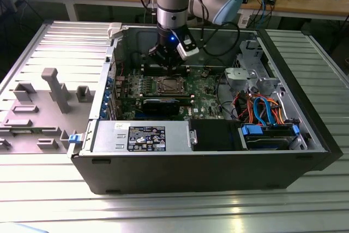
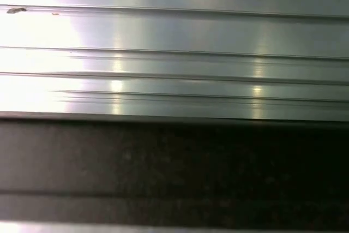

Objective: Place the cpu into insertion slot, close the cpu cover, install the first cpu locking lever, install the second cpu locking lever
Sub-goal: 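Install the first cpu locking lever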

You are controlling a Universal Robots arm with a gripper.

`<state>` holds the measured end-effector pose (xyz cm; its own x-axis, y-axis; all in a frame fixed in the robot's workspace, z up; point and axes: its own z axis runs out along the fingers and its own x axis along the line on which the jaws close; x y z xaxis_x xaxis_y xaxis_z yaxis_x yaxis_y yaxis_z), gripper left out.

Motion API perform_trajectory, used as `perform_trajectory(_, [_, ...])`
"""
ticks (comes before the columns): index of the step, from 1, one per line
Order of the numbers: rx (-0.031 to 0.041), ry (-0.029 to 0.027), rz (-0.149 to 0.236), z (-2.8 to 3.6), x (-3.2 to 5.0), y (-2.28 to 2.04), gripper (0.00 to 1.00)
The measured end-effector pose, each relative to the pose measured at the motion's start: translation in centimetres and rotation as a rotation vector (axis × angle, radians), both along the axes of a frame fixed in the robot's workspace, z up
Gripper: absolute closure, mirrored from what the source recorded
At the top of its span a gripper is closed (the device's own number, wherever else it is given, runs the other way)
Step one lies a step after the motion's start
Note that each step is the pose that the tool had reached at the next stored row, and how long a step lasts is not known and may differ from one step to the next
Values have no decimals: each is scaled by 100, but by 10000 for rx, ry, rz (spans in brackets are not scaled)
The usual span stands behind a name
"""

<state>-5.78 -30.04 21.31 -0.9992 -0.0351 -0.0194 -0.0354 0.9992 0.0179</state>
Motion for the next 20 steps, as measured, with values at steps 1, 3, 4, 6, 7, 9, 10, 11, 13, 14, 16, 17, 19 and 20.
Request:
perform_trajectory(1, [0,0,-1,8,0,0,89])
perform_trajectory(3, [0,1,0,9,0,0,89])
perform_trajectory(4, [3,2,-1,7,-1,0,89])
perform_trajectory(6, [2,25,0,-13,0,-1,89])
perform_trajectory(7, [4,38,0,-26,1,0,89])
perform_trajectory(9, [2,79,0,-60,5,-1,89])
perform_trajectory(10, [2,91,-1,-69,7,-1,89])
perform_trajectory(11, [2,110,-1,-80,14,-1,89])
perform_trajectory(13, [2,126,-1,-87,25,-1,89])
perform_trajectory(14, [3,130,3,-88,33,-1,89])
perform_trajectory(16, [5,137,17,-88,50,-1,89])
perform_trajectory(17, [4,145,24,-88,64,0,89])
perform_trajectory(19, [5,163,31,-89,92,-1,89])
perform_trajectory(20, [5,170,31,-89,102,0,89])
